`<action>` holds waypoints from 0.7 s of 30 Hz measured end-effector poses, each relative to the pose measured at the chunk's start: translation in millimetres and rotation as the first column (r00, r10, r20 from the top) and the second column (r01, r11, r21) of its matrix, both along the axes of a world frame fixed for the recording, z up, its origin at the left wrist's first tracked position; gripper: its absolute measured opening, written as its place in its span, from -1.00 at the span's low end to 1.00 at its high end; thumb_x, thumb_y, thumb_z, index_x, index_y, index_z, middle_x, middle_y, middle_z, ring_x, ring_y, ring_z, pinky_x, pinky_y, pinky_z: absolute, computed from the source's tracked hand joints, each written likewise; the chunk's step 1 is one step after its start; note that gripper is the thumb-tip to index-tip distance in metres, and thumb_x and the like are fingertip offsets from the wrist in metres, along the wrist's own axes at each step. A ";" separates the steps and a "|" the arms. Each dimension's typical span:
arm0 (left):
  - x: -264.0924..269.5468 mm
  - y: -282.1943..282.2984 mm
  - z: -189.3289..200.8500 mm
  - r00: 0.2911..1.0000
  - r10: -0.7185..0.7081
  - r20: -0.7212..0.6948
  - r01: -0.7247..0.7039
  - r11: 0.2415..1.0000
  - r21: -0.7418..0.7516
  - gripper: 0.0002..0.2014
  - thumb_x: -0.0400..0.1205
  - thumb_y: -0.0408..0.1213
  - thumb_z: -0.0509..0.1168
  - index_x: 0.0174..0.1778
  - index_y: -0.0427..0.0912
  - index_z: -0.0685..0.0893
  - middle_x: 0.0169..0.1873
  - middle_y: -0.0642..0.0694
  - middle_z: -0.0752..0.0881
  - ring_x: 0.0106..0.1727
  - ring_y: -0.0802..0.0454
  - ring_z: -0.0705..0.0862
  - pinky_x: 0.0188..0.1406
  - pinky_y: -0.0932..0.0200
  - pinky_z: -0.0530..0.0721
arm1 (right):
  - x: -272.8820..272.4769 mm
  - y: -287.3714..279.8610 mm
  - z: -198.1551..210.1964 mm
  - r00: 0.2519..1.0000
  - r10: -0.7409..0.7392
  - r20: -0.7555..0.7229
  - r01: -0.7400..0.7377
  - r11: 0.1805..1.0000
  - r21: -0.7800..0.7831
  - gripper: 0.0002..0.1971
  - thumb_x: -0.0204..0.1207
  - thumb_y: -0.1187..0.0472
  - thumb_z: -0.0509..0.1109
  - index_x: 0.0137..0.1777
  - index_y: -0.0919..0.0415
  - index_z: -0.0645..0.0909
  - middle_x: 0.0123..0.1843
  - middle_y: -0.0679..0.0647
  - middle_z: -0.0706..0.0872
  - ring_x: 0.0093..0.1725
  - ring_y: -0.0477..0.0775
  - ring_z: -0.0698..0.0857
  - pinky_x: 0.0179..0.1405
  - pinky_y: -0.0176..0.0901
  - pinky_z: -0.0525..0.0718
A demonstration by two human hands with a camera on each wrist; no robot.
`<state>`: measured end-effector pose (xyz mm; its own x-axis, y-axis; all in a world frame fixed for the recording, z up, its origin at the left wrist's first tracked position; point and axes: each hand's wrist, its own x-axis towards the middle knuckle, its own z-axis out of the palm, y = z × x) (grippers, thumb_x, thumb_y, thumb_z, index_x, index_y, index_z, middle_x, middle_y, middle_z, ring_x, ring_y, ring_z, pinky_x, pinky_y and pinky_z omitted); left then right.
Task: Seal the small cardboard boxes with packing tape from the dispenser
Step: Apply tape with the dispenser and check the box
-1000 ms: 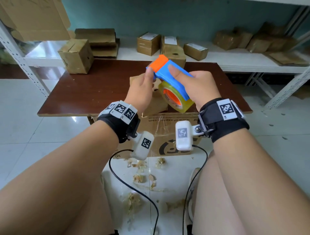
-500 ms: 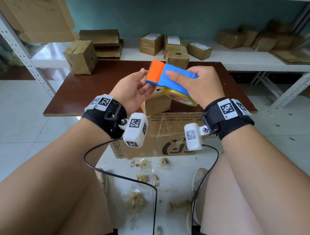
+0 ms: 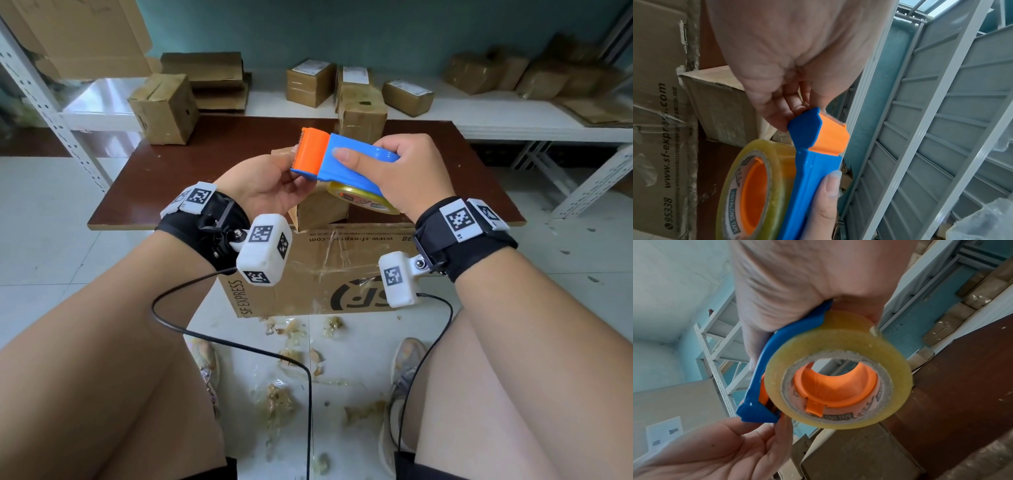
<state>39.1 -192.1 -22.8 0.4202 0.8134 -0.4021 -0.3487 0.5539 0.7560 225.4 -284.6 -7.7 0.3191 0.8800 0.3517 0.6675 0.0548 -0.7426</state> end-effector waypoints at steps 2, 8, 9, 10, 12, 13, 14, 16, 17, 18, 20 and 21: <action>-0.3 1.3 -1.8 1.000 -0.009 -0.016 0.010 1.000 0.003 -0.79 0.89 -0.23 0.26 0.18 -0.27 0.73 0.04 -0.26 0.76 -0.25 0.03 0.72 -0.29 0.23 0.80 | -1.2 -1.1 -1.3 1.000 0.009 0.004 -0.009 1.000 -0.010 -0.19 0.38 -0.50 0.55 -0.27 0.41 0.67 -0.30 0.41 0.59 -0.30 0.35 0.55 -0.37 -0.03 0.40; -0.7 1.1 -1.1 0.999 -0.009 0.054 0.009 1.000 -0.010 -0.72 0.74 -0.04 0.47 0.13 -0.20 0.70 -0.20 -0.10 0.76 -0.36 0.07 0.73 -0.33 0.22 0.73 | -3.1 -3.2 1.4 0.996 0.030 -0.089 -0.027 0.999 0.027 -0.23 0.41 -0.43 0.60 -0.31 0.41 0.65 -0.34 0.39 0.56 -0.40 0.17 0.45 -0.35 -0.05 0.41; 0.2 0.2 -0.5 0.999 -0.007 0.054 0.007 1.000 -0.005 -0.74 0.75 -0.05 0.46 0.12 -0.20 0.70 -0.23 -0.09 0.77 -0.37 0.07 0.75 -0.32 0.22 0.74 | -2.3 -3.5 1.7 0.996 0.031 -0.086 -0.029 0.999 0.030 -0.25 0.41 -0.43 0.60 -0.31 0.39 0.66 -0.33 0.39 0.59 -0.39 0.18 0.47 -0.35 -0.07 0.43; 0.8 -0.3 -0.4 0.999 -0.004 0.043 0.004 1.000 0.007 -0.76 0.76 -0.07 0.45 0.11 -0.19 0.72 -0.25 -0.10 0.78 -0.36 0.07 0.76 -0.30 0.23 0.76 | -1.5 -4.0 1.7 0.997 0.030 -0.073 -0.028 0.999 0.029 -0.26 0.40 -0.43 0.60 -0.31 0.37 0.68 -0.32 0.37 0.60 -0.40 0.15 0.48 -0.36 -0.09 0.43; 1.2 -0.9 -0.9 1.000 -0.004 0.006 0.003 0.999 0.040 -0.80 0.79 -0.11 0.42 0.13 -0.19 0.75 -0.24 -0.10 0.81 -0.30 0.08 0.79 -0.20 0.24 0.80 | 0.6 -4.7 1.0 0.999 0.026 -0.043 -0.025 0.999 0.022 -0.29 0.40 -0.43 0.61 -0.31 0.33 0.69 -0.32 0.34 0.62 -0.40 0.10 0.50 -0.37 -0.12 0.44; 1.2 -0.9 -1.1 1.000 -0.003 -0.012 0.004 0.998 0.056 -0.82 0.80 -0.14 0.42 0.14 -0.19 0.77 -0.22 -0.10 0.82 -0.25 0.09 0.80 -0.17 0.25 0.81 | 1.7 -4.9 0.8 0.999 0.027 -0.031 -0.026 0.999 0.018 -0.31 0.41 -0.42 0.61 -0.31 0.32 0.70 -0.32 0.34 0.63 -0.39 0.15 0.52 -0.37 -0.12 0.44; 1.1 -1.0 -1.3 1.000 -0.003 -0.029 0.005 0.998 0.068 -0.85 0.80 -0.17 0.42 0.13 -0.18 0.78 -0.21 -0.09 0.83 -0.23 0.10 0.79 -0.15 0.27 0.81 | 2.4 -5.3 0.7 0.999 0.029 -0.022 -0.029 0.999 0.015 -0.32 0.42 -0.41 0.61 -0.31 0.31 0.71 -0.32 0.33 0.63 -0.37 0.20 0.55 -0.38 -0.12 0.45; 1.4 -0.5 -1.5 0.997 0.004 -0.079 0.004 0.996 0.093 -0.92 0.78 -0.22 0.44 0.00 -0.10 0.80 -0.28 -0.02 0.80 -0.27 0.16 0.75 -0.15 0.28 0.77 | 2.5 -6.1 1.0 0.999 0.042 -0.004 -0.042 0.999 0.012 -0.34 0.44 -0.39 0.61 -0.31 0.30 0.71 -0.33 0.32 0.63 -0.35 0.21 0.58 -0.39 -0.13 0.46; 1.7 -0.6 -1.9 0.992 0.009 -0.123 0.005 0.993 0.116 -0.89 0.77 -0.21 0.44 -0.08 -0.04 0.79 -0.34 0.05 0.76 -0.33 0.20 0.72 -0.13 0.27 0.73 | 2.2 -6.6 1.1 0.999 0.049 0.005 -0.049 0.999 0.010 -0.36 0.44 -0.38 0.61 -0.31 0.29 0.71 -0.33 0.30 0.63 -0.38 0.15 0.55 -0.40 -0.17 0.45; 2.0 -0.9 -2.5 0.986 0.015 -0.166 0.009 0.990 0.141 -0.86 0.77 -0.19 0.43 -0.12 0.02 0.77 -0.38 0.11 0.72 -0.38 0.24 0.68 -0.11 0.26 0.68 | 2.0 -7.2 1.5 0.998 0.055 0.015 -0.055 0.998 0.009 -0.37 0.45 -0.38 0.61 -0.33 0.27 0.70 -0.35 0.28 0.63 -0.42 0.06 0.52 -0.41 -0.22 0.43; 2.3 -0.8 -3.7 0.979 0.030 -0.201 0.007 0.984 0.180 -0.89 0.78 -0.14 0.42 -0.06 0.04 0.79 -0.39 0.16 0.70 -0.41 0.27 0.66 -0.07 0.23 0.62 | 2.1 -8.0 3.1 0.997 0.060 0.041 -0.060 0.998 0.005 -0.37 0.45 -0.37 0.61 -0.34 0.26 0.67 -0.36 0.25 0.61 -0.44 -0.06 0.49 -0.43 -0.28 0.41; 1.9 -0.7 -4.1 0.979 0.037 -0.199 0.002 0.981 0.193 -0.92 0.78 -0.10 0.43 0.02 0.04 0.80 -0.36 0.16 0.71 -0.40 0.27 0.67 -0.07 0.21 0.63 | 2.4 -8.2 3.6 0.997 0.060 0.054 -0.060 0.998 -0.001 -0.36 0.44 -0.38 0.61 -0.33 0.26 0.67 -0.35 0.24 0.62 -0.43 -0.03 0.51 -0.43 -0.27 0.42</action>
<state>41.0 -192.8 -26.9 0.3320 0.8898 -0.3130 -0.1876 0.3875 0.9026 227.9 -292.8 -4.1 0.2458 0.8970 0.3674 0.7024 0.0963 -0.7052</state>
